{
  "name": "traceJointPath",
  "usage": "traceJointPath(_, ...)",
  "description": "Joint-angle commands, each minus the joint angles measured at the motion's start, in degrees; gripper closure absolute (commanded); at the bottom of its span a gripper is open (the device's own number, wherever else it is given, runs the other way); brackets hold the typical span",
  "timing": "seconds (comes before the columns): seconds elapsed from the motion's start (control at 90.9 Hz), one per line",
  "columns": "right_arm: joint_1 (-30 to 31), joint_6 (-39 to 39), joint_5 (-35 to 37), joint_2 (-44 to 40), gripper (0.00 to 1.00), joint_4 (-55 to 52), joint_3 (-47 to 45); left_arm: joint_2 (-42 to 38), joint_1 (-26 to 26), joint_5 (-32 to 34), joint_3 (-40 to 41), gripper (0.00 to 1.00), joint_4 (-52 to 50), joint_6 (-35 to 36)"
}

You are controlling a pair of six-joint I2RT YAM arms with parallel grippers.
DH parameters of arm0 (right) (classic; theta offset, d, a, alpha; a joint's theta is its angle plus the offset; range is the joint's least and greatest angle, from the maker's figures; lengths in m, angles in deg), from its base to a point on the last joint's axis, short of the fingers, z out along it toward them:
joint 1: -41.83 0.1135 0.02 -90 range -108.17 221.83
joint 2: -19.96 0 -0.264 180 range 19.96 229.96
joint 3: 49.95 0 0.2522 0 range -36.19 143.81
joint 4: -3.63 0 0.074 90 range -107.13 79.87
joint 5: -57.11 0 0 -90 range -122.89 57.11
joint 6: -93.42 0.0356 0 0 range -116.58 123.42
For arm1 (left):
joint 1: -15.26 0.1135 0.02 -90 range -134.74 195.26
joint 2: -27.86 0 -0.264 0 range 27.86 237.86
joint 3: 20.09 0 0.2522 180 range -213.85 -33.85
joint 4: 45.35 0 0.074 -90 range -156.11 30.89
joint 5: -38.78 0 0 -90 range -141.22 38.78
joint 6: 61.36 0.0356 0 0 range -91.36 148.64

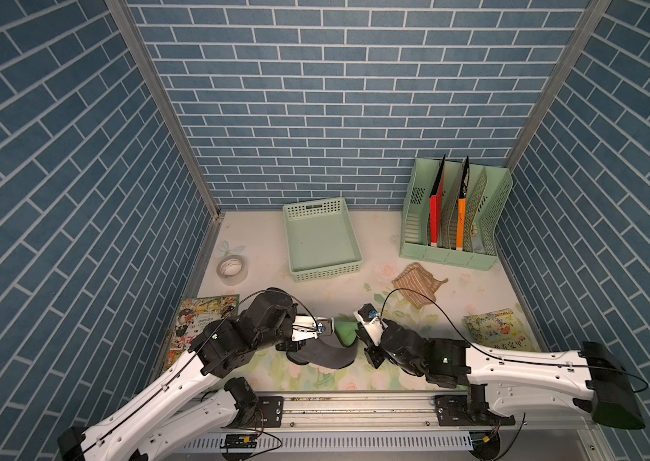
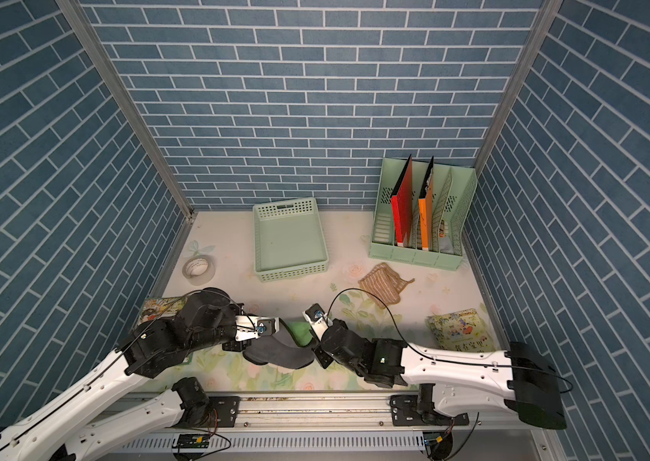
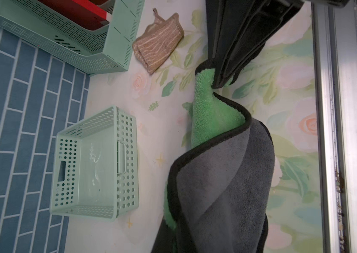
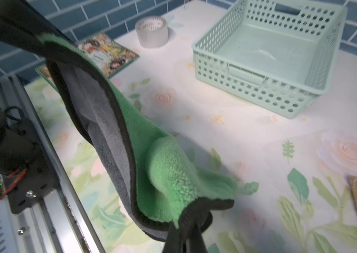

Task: Fold the square dishcloth
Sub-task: Flatten out the cleaning item at the center of the board.

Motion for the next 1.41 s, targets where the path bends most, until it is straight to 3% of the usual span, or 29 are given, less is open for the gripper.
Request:
traceJointPath(0.0, 0.1, 2.9, 1.8, -8.5, 1.0, -6.5, 0.1, -2.1, 0.6, 0.5, -4.4, 1.0, -1.4, -2.0)
traceJointPath(0.209, 0.3, 9.2, -0.3, -19.9, 1.0, -13.1, 1.6, -4.3, 3.1, -5.3, -12.1, 1.0, -9.1, -3.5)
traceJointPath(0.506, 0.4, 13.3, -2.5, -23.4, 1.0, -18.5, 4.1, -9.1, 4.6, -11.3, -15.2, 1.0, -18.1, -3.0)
traceJointPath(0.792, 0.2, 16.3, 11.7, -26.5, 1.0, -22.9, 5.7, -10.5, 4.7, -6.8, -3.2, 1.0, -11.1, -3.5)
traceJointPath(0.902, -3.3, 15.0, 13.9, -18.6, 1.0, -20.0, 5.8, -7.8, 4.9, -0.9, 5.8, 1.0, -0.9, -3.8)
traceJointPath(0.99, -15.6, 14.1, 1.3, -10.7, 1.0, -14.8, 4.3, -1.3, 7.2, -1.0, 10.8, 1.0, 5.2, -3.1)
traceJointPath(1.111, -27.9, 13.5, -11.4, 2.0, 1.0, -5.7, 1.2, 9.1, 18.0, -6.7, 11.7, 1.0, 11.5, -0.8)
traceJointPath(1.199, -31.3, 11.7, -15.6, 11.7, 1.0, -1.5, 3.2, 16.7, 24.6, -6.2, 11.0, 1.0, 18.3, 0.4)
traceJointPath(1.287, -33.2, 9.9, -16.3, 21.2, 1.0, 0.2, 7.6, 25.5, 27.8, -5.2, 9.1, 1.0, 23.2, 0.1)
traceJointPath(1.342, -34.5, 8.7, -16.6, 26.3, 0.98, 0.8, 10.7, 29.6, 28.2, -3.7, 8.3, 0.88, 26.0, -0.9)
traceJointPath(1.397, -35.8, 7.6, -17.5, 30.7, 0.82, 1.4, 13.8, 33.0, 28.4, -1.7, 8.1, 0.74, 29.6, -2.1)
